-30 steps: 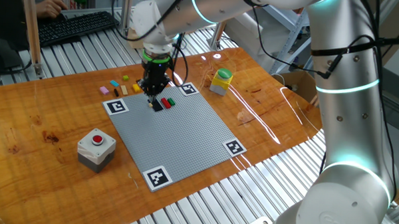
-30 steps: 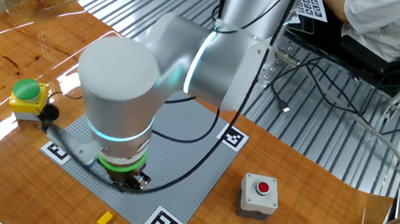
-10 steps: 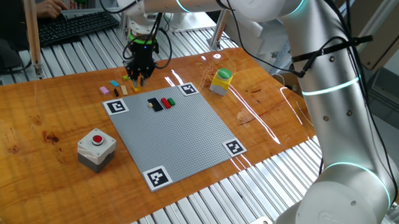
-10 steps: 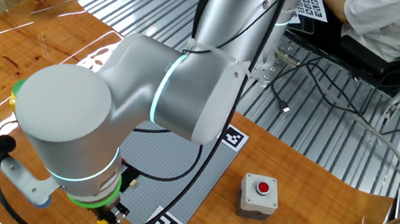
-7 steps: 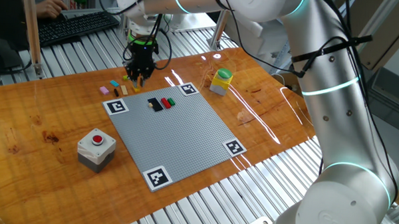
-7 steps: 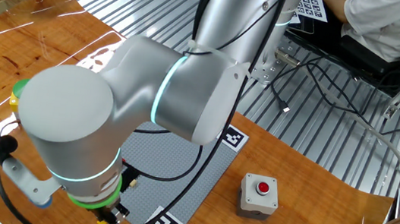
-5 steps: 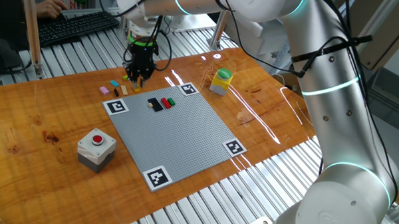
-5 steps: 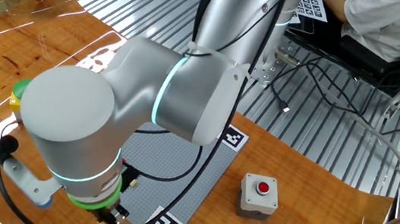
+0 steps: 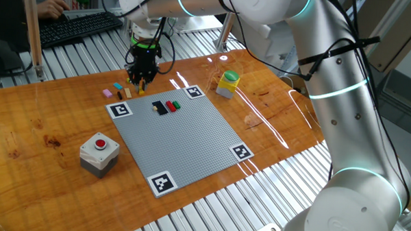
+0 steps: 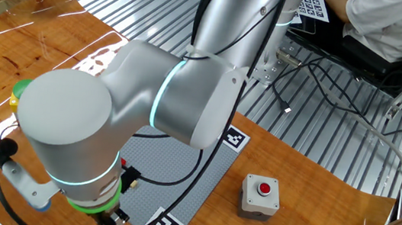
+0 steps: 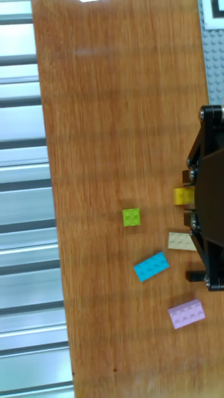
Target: Build with small Lego blocks
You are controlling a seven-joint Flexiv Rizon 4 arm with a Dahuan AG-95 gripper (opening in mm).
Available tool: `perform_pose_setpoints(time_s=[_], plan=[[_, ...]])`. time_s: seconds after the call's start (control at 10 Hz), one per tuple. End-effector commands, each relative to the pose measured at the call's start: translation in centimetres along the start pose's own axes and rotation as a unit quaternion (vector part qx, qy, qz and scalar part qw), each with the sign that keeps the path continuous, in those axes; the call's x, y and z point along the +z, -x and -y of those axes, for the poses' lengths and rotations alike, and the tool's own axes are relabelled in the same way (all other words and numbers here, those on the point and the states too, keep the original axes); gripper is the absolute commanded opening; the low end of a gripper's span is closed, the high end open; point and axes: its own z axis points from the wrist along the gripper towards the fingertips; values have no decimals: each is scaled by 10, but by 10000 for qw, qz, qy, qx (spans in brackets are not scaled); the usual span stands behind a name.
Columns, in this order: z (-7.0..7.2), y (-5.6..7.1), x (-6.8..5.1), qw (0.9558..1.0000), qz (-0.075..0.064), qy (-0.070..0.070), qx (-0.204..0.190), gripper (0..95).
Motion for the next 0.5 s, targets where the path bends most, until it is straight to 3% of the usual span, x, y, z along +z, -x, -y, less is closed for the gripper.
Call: perform_pose_setpoints(time_s=[0.1, 0.5], plan=[[0, -2, 0, 9999, -31, -63, -125, 0], [-11, -8, -7, 9999, -148, -76, -10, 0]])
